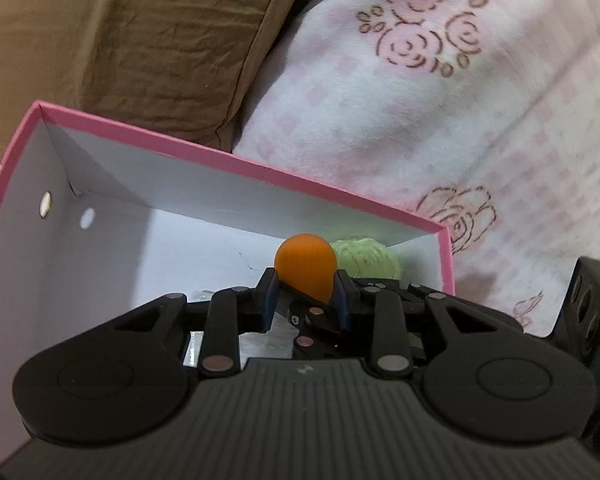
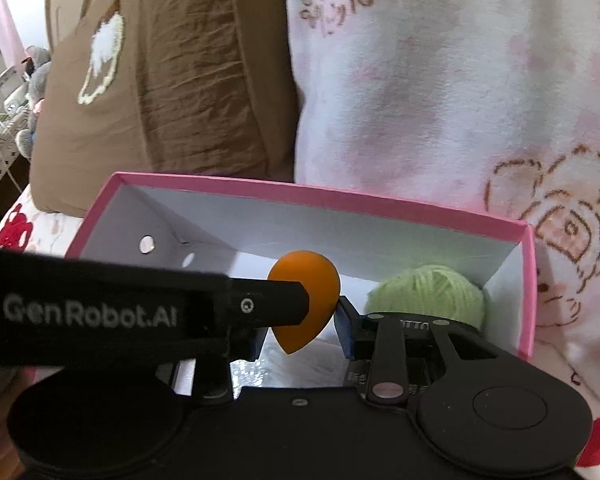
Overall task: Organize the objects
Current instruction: 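Lift the orange sponge with the left tool and carry it into the pink box, then lower the sponge beside the clear box and open the left tool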
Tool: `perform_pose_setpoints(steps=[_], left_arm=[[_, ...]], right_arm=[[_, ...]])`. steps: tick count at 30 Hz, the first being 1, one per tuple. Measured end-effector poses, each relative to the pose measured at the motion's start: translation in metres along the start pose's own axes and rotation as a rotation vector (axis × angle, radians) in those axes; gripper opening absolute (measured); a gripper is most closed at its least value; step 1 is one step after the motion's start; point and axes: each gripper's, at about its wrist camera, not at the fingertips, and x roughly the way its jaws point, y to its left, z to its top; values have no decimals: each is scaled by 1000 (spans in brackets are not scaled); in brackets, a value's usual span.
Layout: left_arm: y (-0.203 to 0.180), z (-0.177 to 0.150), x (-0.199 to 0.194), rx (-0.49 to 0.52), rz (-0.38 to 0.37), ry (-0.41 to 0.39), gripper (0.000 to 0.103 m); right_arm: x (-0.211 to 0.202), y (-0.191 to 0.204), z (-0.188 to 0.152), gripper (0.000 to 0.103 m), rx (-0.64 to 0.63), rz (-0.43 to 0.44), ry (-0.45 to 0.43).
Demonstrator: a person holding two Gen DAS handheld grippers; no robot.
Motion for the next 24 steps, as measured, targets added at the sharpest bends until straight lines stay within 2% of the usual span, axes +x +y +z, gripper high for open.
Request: perform_pose_setpoints(steps=[5,7,12,15,17,19,24], left_arm=[[15,0,2,-103,-54,-4,26],[18,1,4,-123,-55,-2,26],[23,1,10,-154,-50,8,26],[22,-3,13,-170,-66,45,26],[17,-4,10,-149,-63,36,26],[10,-5,4,-96,-25,11,26],[-5,-10,-22,12,29,-8,27]], right_arm=[[2,4,2,41,-69,-29,13],[4,9,4,41,-119,-47,21],[10,10,5,42,-120,-62,31],[8,10,2,40,-146,-81,45],[-2,14,-3,39,-216,-88,41],[-12,15,-6,40,-245,-89,27],[-38,1,-14,43,-167,-30,-24]])
